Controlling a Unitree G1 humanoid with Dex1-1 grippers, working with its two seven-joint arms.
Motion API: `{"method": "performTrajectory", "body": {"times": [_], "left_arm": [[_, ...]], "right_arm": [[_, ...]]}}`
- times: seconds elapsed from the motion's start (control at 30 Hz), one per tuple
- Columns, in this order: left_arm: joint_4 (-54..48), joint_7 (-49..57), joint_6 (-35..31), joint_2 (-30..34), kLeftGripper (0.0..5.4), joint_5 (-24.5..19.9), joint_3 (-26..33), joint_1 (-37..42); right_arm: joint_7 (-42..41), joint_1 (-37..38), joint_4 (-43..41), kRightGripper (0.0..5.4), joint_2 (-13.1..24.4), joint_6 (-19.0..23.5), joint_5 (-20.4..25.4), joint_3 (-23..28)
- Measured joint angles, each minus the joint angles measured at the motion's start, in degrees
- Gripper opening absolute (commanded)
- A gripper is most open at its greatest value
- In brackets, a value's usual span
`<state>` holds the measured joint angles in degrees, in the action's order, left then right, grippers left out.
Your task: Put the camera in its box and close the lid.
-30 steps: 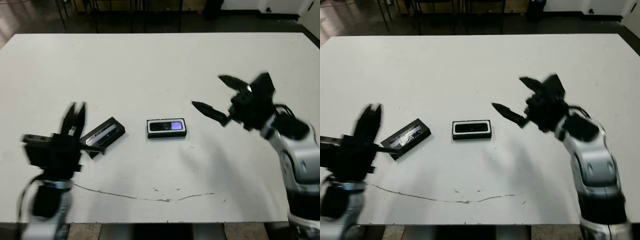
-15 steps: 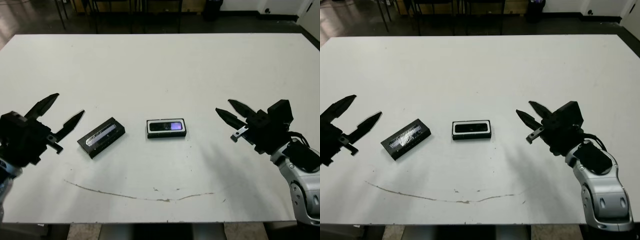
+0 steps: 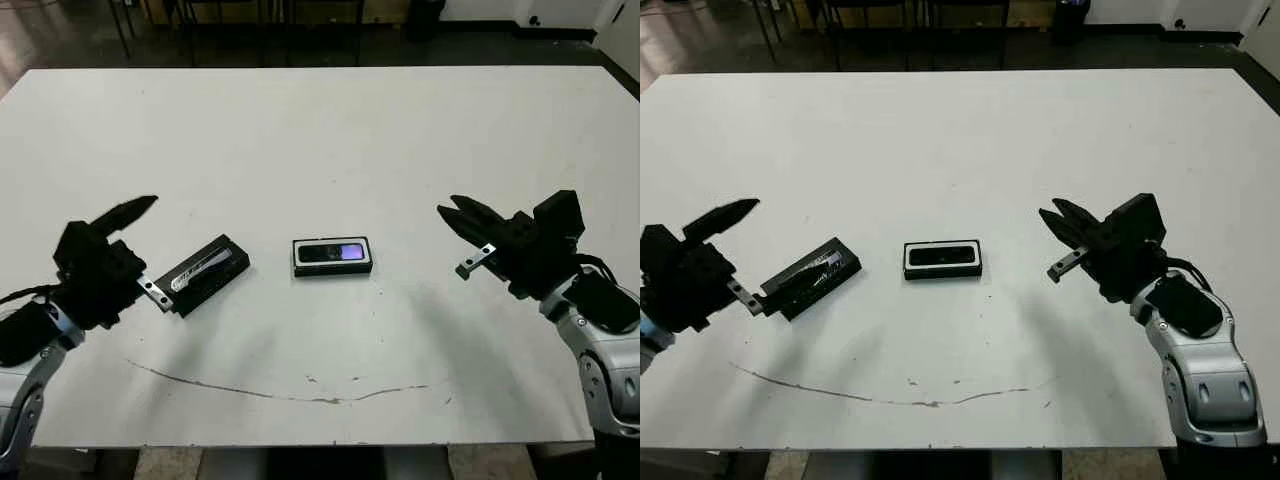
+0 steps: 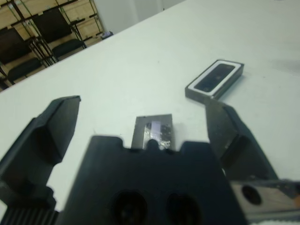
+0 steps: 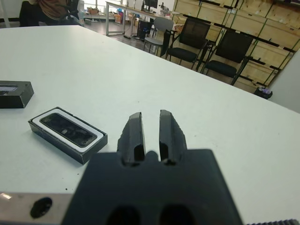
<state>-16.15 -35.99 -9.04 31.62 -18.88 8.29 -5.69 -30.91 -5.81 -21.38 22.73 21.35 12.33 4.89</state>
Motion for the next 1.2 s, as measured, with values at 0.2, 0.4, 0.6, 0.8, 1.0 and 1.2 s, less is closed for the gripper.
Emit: {"method": "performTrajectory", "body": {"times": [0.2, 0.4, 0.6, 0.8, 1.0, 1.2], "left_arm": [[3.9, -1.5, 0.1, -0.1, 5.37, 0.7, -0.5, -0.1], [8.4, -2.0, 2.6, -0.1, 5.37, 3.3, -0.7, -0.5], [13.6, -4.6, 5.0, -0.1, 5.37, 3.7, -1.3, 0.0], [15.8, -8.6, 1.7, -0.2, 5.37, 0.1, -1.8, 1.7], [18.7, -11.1, -2.2, -0.5, 5.37, -3.1, -1.9, 2.7], [21.9, -13.0, -3.5, -0.8, 5.37, -4.9, -1.8, 3.7]], "right_arm": [[0.0, 0.0, 0.3, 0.0, 0.2, -0.4, 0.0, -0.2], [0.2, 0.0, 0.4, 0.0, 0.6, -0.4, 0.0, -0.7], [0.2, 0.0, 0.3, 0.0, 0.8, -0.4, 0.0, -1.3], [0.4, 0.0, 0.1, 0.0, 1.3, -0.3, 0.0, -1.4], [0.5, 0.0, 0.2, 0.0, 1.8, -0.3, 0.0, -1.4], [0.8, 0.0, 0.1, 0.0, 2.1, -0.1, -0.1, -1.4]]}}
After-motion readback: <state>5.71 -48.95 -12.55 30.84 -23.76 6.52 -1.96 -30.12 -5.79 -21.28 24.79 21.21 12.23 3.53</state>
